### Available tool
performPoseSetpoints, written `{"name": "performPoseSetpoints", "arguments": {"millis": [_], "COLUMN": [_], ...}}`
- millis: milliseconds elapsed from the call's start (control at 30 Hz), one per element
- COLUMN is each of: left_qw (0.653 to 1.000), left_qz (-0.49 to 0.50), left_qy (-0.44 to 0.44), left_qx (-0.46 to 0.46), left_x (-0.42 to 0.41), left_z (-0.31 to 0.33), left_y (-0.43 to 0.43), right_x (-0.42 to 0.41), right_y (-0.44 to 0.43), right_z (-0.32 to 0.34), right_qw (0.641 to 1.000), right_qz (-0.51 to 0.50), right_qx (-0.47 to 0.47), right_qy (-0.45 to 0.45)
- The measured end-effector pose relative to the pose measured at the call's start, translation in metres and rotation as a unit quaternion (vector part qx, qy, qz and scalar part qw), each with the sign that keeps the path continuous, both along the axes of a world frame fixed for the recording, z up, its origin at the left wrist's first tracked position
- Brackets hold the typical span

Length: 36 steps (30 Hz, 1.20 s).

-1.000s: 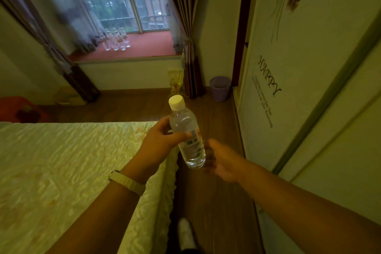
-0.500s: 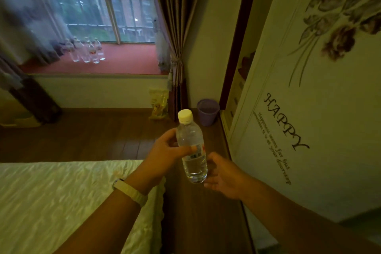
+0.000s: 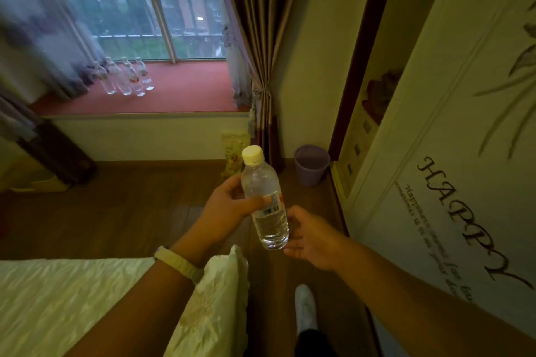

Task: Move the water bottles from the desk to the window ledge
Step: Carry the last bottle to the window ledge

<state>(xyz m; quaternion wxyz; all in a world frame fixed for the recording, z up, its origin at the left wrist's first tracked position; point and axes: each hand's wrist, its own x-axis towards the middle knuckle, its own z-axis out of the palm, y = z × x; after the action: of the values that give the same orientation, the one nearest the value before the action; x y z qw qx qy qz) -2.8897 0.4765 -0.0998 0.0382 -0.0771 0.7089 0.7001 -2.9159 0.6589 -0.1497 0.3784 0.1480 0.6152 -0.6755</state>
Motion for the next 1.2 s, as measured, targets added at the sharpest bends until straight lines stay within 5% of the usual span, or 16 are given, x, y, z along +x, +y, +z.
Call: {"name": "performPoseSetpoints", "arguments": {"millis": [700,1200], "left_qw": [0.991,0.98], "left_qz": [0.136,0.19], "left_qy": [-0.009,-0.006], "left_qx": [0.009,0.051], "left_x": [-0.311,-0.472], "left_z": [0.018,-0.025], "left_y": [-0.063,-0.273], "right_x": [-0.368,-0.549], "right_y": [-0.081,-0.3], "right_z": [0.002,-0.035], "right_qw": [0.991,0.983], "right_qz": [0.129,0.182], "right_qx": [-0.029,0.027], "right_qy": [-0.025,-0.023]}}
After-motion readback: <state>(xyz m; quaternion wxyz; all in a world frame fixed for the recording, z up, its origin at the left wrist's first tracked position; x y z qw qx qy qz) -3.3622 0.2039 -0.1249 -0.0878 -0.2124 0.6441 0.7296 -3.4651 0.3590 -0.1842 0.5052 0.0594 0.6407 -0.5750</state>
